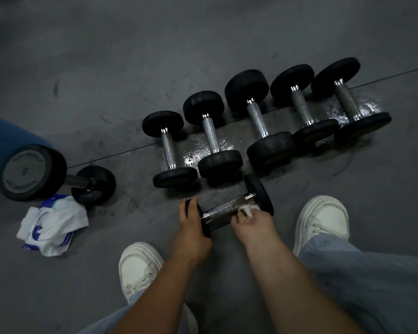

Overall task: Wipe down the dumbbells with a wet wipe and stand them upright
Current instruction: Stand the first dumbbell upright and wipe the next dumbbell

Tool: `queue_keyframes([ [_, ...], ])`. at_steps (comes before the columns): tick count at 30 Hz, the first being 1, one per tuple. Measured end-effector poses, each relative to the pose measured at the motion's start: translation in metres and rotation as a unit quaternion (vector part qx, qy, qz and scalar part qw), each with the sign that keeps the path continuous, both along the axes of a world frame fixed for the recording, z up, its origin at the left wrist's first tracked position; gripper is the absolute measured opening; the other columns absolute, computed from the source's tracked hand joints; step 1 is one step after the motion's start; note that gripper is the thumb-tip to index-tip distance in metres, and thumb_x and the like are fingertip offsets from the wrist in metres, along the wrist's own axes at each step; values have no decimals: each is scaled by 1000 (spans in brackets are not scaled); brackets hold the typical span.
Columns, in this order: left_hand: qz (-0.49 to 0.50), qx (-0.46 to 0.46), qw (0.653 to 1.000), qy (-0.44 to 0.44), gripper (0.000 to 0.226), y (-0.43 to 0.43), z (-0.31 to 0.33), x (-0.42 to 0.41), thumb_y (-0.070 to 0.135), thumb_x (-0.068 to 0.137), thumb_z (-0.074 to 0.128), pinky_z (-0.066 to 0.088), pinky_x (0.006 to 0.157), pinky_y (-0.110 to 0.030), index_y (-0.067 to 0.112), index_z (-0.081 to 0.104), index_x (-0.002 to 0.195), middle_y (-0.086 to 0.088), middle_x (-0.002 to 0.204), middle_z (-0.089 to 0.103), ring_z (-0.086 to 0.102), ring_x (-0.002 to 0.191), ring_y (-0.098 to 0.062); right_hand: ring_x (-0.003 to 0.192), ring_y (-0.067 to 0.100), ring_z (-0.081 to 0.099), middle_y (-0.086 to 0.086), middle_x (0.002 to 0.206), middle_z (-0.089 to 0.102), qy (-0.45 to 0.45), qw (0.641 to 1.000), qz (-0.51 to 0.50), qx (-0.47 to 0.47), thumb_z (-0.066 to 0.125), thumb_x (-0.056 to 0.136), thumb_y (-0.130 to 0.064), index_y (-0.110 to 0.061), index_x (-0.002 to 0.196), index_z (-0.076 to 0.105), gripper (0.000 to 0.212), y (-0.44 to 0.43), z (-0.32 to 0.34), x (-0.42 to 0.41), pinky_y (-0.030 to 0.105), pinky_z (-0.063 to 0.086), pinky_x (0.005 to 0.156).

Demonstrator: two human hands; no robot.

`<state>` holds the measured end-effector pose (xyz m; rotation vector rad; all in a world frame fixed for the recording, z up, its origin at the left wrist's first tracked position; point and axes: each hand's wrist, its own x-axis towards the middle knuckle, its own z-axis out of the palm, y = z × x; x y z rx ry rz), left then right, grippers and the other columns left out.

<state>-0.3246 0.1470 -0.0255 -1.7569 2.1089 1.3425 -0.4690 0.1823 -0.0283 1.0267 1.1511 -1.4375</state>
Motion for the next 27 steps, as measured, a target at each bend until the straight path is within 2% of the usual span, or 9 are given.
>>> queue_keyframes([
  [2, 1, 1, 1000, -1, 98, -2, -1, 0, -7, 73, 66, 28, 101, -19, 19, 18, 154, 2, 159, -1, 40, 135, -27, 111, 37, 58, 15, 84, 55, 66, 997, 42, 5, 26, 100, 0, -10, 82, 55, 35, -6, 14, 10, 26, 48, 83],
  [5, 3, -13, 1000, 16, 94, -2, -6, 1, -6, 73, 67, 29, 100, -19, 15, 21, 153, -4, 158, 5, 44, 132, -29, 60, 11, 60, 1, 69, 63, 316, 927, 203, 4, 39, 95, 5, -12, 76, 69, 40, -22, 34, 25, 15, 46, 57],
  [7, 4, -17, 999, 27, 93, -3, -7, 1, -5, 73, 66, 29, 101, -19, 14, 21, 153, -6, 157, 7, 42, 135, -30, 71, 3, 56, -9, 82, 61, 541, 710, 450, 22, 47, 90, -4, -18, 92, 68, 25, -32, 36, 18, 15, 41, 63],
  [10, 15, 8, 1000, 21, 97, -9, -4, -1, -5, 73, 66, 28, 105, -21, 17, 18, 154, -7, 160, 2, 36, 139, -28, 107, 21, 53, 2, 112, 58, 680, 162, 709, 87, 40, 92, -13, -17, 112, 64, 31, -28, 21, -16, 33, 40, 84],
  [11, 17, 13, 1000, 16, 98, -11, -3, -2, -5, 73, 67, 29, 106, -23, 18, 17, 155, -7, 161, 1, 37, 139, -28, 118, 29, 48, 10, 124, 56, 677, 14, 729, 98, 33, 93, -12, -11, 123, 60, 40, -21, 15, -24, 36, 39, 91],
  [13, 18, 19, 1000, 10, 101, -12, -3, -2, -5, 72, 66, 33, 109, -27, 20, 16, 155, -5, 162, -1, 39, 138, -30, 140, 41, 25, 25, 147, 35, 624, -152, 760, 96, 22, 98, -10, 7, 144, 32, 50, -2, 14, -29, 41, 27, 109],
  [18, 32, 32, 999, 7, 104, -11, -6, -3, -7, 70, 64, 36, 112, -33, 23, 14, 156, -2, 163, -6, 42, 137, -32, 145, 46, 1, 33, 153, 16, 585, -205, 776, 113, 6, 94, -12, 5, 149, -7, 59, 28, 19, -22, 51, -7, 116],
  [22, 31, 36, 999, -6, 106, -11, -3, -3, -5, 70, 66, 40, 110, -38, 26, 12, 156, 0, 163, -8, 43, 136, -32, 147, 39, 7, 23, 150, 35, 593, -144, 785, 108, 8, 94, -13, 3, 151, 2, 59, 1, 12, -35, 51, -9, 116],
  [27, 23, 44, 999, -15, 107, -11, -2, -2, -3, 70, 65, 43, 107, -41, 29, 9, 156, 5, 162, -11, 47, 132, -31, 145, 39, 15, 27, 148, 36, 605, -154, 776, 91, -9, 80, -10, 9, 148, 13, 74, 10, 8, -33, 50, -15, 113],
])
